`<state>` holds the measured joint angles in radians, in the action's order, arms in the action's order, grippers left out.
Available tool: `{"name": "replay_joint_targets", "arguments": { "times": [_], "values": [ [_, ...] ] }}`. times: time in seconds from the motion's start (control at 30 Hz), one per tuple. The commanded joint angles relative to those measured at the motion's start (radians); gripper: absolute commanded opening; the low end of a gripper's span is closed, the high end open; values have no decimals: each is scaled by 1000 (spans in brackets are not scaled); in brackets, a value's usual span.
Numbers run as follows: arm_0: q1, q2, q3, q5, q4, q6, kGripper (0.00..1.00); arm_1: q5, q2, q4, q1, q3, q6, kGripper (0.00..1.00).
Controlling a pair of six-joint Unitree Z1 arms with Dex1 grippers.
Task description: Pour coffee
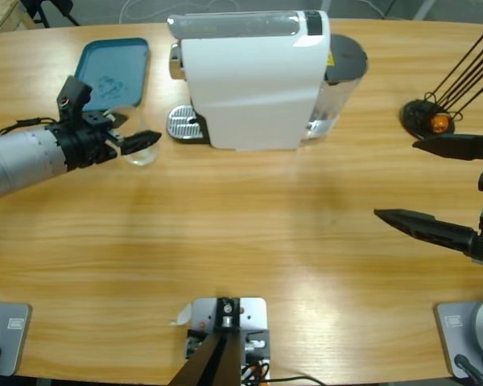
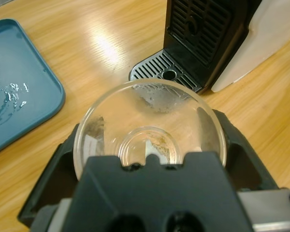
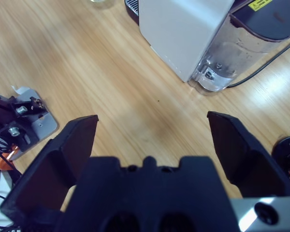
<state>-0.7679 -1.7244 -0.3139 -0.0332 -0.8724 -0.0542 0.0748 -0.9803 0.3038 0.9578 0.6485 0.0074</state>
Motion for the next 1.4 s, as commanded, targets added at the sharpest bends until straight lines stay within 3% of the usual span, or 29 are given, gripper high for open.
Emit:
{"name": "replay_joint_targets", "arguments": {
  "times": [0.03, 0.2, 0.6, 1.1, 1.13, 1.17, 1.2, 1.4],
  "values": [
    [83, 59, -261, 93, 425, 84, 748, 2, 33, 1, -9, -44, 8, 996],
    [134, 23, -336, 146, 477, 124, 752, 2, 43, 1, -19, -49, 6, 996],
    [131, -116, -415, 251, 472, 142, 752, 0, 58, 6, -34, -50, 2, 996],
    [130, -207, -462, 280, 463, 163, 752, -1, 58, 5, -53, -52, -1, 996],
    [130, -209, -462, 282, 463, 163, 792, -1, 58, 5, -55, -52, -1, 996],
    [130, -211, -462, 282, 463, 163, 920, -1, 58, 5, -56, -52, -1, 996],
    [130, -213, -462, 282, 463, 162, 978, -1, 58, 5, -56, -52, -1, 996],
    [122, -221, -466, 290, 461, 160, 996, 0, 61, 6, -59, -53, -1, 996]
  ]
}}
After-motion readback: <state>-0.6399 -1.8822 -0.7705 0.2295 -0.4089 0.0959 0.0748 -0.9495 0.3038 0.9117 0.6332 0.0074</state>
